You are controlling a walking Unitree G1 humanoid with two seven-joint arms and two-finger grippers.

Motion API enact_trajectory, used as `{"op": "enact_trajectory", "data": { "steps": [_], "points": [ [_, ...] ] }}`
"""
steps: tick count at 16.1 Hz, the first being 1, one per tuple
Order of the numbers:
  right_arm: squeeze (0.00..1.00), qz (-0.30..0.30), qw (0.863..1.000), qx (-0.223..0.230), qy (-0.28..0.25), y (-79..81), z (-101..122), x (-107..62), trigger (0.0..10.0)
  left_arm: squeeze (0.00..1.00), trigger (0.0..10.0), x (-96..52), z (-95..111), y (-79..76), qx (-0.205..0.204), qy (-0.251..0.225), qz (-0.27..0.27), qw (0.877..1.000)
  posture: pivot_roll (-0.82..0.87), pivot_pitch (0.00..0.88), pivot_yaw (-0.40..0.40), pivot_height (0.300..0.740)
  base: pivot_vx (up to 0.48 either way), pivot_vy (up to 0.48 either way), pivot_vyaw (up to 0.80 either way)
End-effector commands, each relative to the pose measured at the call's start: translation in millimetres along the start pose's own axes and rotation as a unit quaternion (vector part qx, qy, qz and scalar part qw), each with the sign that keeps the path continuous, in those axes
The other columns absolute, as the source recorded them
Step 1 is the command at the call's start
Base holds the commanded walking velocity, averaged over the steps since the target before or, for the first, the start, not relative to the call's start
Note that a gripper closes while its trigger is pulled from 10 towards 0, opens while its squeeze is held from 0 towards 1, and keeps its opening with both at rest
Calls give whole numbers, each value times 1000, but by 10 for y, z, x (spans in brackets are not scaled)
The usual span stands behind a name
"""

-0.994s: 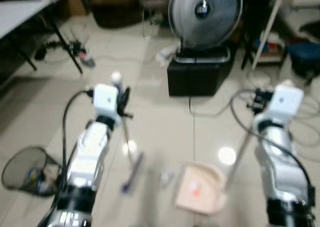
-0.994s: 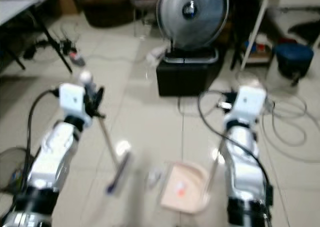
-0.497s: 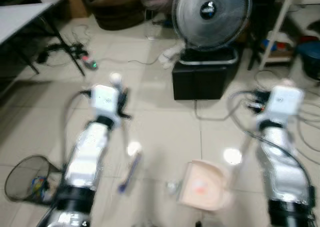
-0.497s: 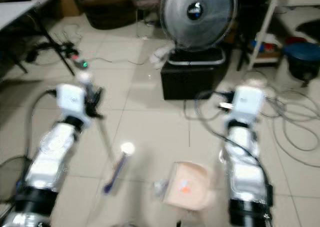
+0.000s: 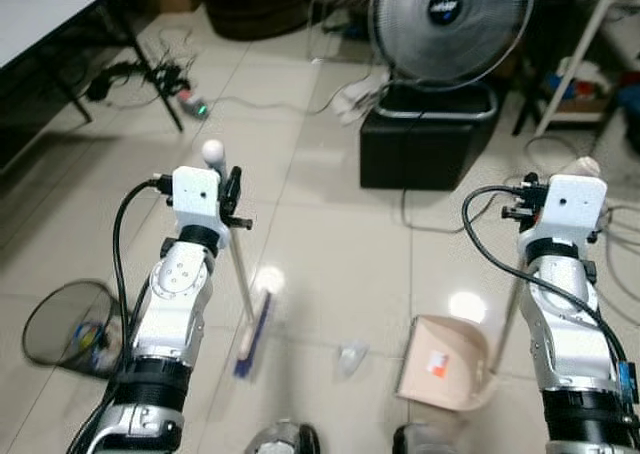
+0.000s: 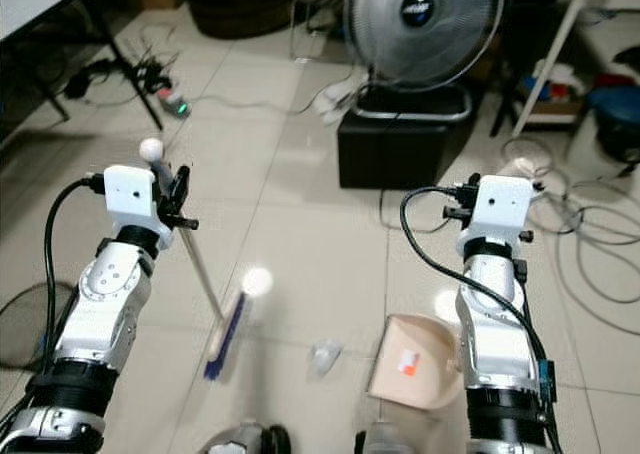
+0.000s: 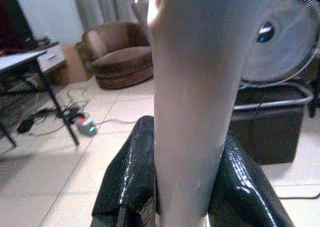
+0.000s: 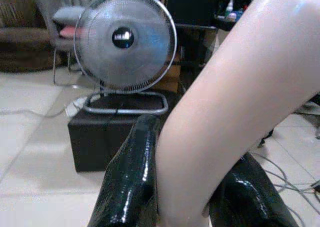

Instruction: Sweep floor

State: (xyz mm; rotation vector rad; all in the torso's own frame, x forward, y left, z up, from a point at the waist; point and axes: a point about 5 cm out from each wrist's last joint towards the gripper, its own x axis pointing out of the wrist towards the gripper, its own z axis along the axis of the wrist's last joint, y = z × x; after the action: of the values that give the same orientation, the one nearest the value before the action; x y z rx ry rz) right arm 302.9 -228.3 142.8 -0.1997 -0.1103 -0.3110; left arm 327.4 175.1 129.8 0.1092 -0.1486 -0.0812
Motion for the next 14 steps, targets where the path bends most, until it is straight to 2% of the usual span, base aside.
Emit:
{"op": "enact_trajectory", "data": {
  "steps": [1, 3, 7, 9, 11, 12, 13, 14],
  "points": [
    [0, 5, 999, -12, -34, 12, 102, 29, 10000, 0, 10000, 28, 76, 59, 9, -24, 12, 1000, 4, 209, 121, 740, 0, 0, 0],
    [0, 13, 999, -15, -43, 31, 85, 110, 10000, 0, 10000, -1, 33, 87, -15, -41, 37, 998, 15, 265, 123, 740, 0, 0, 0],
    [0, 29, 997, -17, -71, 91, 110, 200, 10000, 0, 10000, -38, -27, 3, -17, -49, 20, 998, 36, 319, 113, 740, 0, 0, 0],
    [0, 77, 994, -23, -76, 392, 35, 199, 10000, 0, 10000, -54, -90, -94, -14, -45, -6, 999, 49, 345, 114, 740, 0, 0, 0],
    [0, 112, 991, -26, -65, 671, -69, 116, 10000, 0, 10000, -50, -137, -215, -4, -36, -42, 998, 58, 357, 116, 740, 0, 0, 0],
    [0, 116, 991, -23, -64, 701, -82, 107, 10000, 0, 10000, -51, -145, -232, -3, -36, -46, 998, 58, 357, 116, 740, 0, 0, 0],
    [0, 128, 990, -7, -61, 843, -112, 43, 10000, 0, 10000, -49, -165, -298, -5, -33, -59, 998, 63, 358, 121, 740, 0, 0, 0],
    [0, 132, 989, 5, -60, 906, -113, 13, 10000, 0, 10000, -38, -167, -339, -8, -33, -66, 997, 65, 359, 125, 740, 0, 0, 0]
  ]
}}
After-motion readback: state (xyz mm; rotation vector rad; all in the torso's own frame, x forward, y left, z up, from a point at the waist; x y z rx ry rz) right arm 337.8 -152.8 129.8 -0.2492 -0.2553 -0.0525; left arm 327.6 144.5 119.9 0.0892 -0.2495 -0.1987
